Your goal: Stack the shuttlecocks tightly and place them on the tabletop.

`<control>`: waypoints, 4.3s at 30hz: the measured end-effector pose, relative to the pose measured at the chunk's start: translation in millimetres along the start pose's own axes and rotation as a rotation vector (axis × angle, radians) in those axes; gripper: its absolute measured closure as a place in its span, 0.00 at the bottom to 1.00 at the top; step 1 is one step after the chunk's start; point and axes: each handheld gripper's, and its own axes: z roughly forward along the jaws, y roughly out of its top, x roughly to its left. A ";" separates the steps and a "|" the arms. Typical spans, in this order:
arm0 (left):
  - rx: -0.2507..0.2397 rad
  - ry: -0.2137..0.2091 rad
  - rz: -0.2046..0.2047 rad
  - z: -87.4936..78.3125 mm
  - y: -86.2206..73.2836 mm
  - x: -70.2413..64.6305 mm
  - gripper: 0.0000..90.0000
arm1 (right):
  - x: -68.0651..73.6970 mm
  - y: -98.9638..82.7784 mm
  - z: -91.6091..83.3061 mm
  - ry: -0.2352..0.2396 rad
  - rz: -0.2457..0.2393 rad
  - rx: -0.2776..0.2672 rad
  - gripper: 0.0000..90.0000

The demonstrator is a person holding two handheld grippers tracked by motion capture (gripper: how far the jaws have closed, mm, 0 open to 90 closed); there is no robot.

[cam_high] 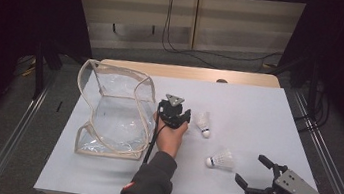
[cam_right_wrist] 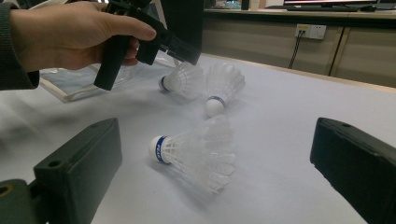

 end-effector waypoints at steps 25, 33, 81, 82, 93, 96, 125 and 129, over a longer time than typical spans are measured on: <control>-0.006 0.019 0.040 1.4 7.0 -4.6 0.99 | 0.5 -0.1 0.4 0.005 -0.005 0.000 0.02; -0.009 0.015 0.029 3.1 8.2 -6.8 0.99 | 0.3 -0.1 0.3 0.003 -0.006 0.000 0.02; -0.018 -0.086 0.036 -10.7 11.2 -7.7 0.45 | 0.2 -0.1 0.1 0.000 -0.008 0.002 0.02; -0.019 -0.094 0.030 -11.5 11.2 -8.3 0.43 | 0.2 0.0 0.0 -0.002 -0.009 0.002 0.02; -0.002 -0.123 0.049 -20.8 11.1 -9.1 0.33 | 1.3 0.3 0.2 0.001 -0.006 0.001 0.02; -0.002 -0.141 0.061 -24.0 9.9 -11.8 0.32 | 1.0 0.0 0.3 0.000 -0.003 0.004 0.02; 0.007 -0.284 0.096 -50.6 -19.5 -17.8 0.11 | 0.3 0.0 0.1 -0.006 -0.009 0.004 0.02; 0.011 -0.298 0.109 -52.1 -22.8 -20.1 0.10 | 0.4 0.0 0.2 -0.005 -0.011 0.006 0.02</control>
